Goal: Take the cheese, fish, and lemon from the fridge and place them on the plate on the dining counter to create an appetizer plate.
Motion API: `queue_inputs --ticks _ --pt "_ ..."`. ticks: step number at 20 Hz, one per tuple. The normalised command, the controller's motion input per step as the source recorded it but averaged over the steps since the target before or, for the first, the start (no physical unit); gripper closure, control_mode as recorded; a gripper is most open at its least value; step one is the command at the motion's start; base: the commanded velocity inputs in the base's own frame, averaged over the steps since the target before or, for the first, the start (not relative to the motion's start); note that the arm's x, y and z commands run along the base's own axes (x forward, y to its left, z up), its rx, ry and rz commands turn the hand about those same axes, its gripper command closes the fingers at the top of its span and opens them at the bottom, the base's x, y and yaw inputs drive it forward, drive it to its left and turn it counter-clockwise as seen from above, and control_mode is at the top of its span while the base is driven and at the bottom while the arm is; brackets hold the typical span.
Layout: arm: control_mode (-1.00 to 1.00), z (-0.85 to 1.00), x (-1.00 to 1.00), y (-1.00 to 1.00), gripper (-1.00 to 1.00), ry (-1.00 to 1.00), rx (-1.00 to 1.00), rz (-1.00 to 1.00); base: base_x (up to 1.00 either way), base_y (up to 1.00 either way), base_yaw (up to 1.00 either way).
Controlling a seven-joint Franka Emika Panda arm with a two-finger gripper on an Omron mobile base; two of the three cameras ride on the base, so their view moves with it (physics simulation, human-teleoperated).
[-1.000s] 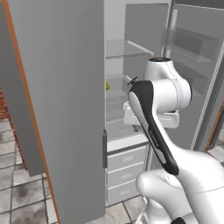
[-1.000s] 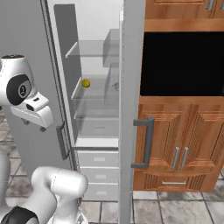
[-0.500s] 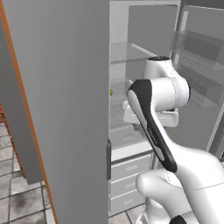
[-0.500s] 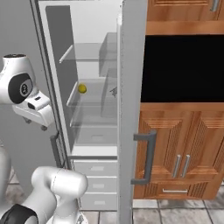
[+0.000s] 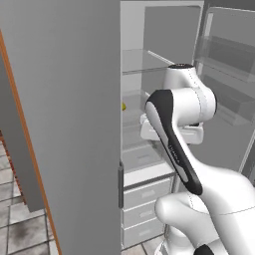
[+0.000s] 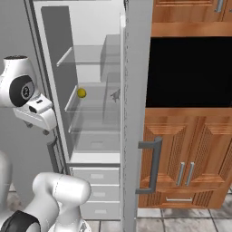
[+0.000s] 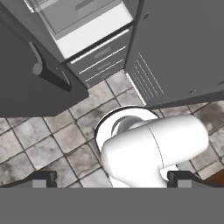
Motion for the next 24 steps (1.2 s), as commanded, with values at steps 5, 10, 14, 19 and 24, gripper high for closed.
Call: queue_inputs --ticks 5,10,14,19,24 --pt "1.00 0.00 0.00 0.00 -1.00 0.00 0.00 0.00 0.67 -0.33 0.00" --pt "1.00 0.00 0.00 0.00 -1.00 0.00 0.00 0.00 0.70 -0.27 0.00" --pt "-1.00 0.00 0.50 -0.10 -1.00 0.03 0.00 0.00 0.49 -0.08 0.00" --pt "-1.00 0.00 0.86 -0.29 -1.00 0.00 0.00 0.00 0.00 0.00 0.00" --pt "-1.00 0.00 0.88 -0.32 -1.00 -0.14 -0.08 0.00 0.00 0.00 0.00"
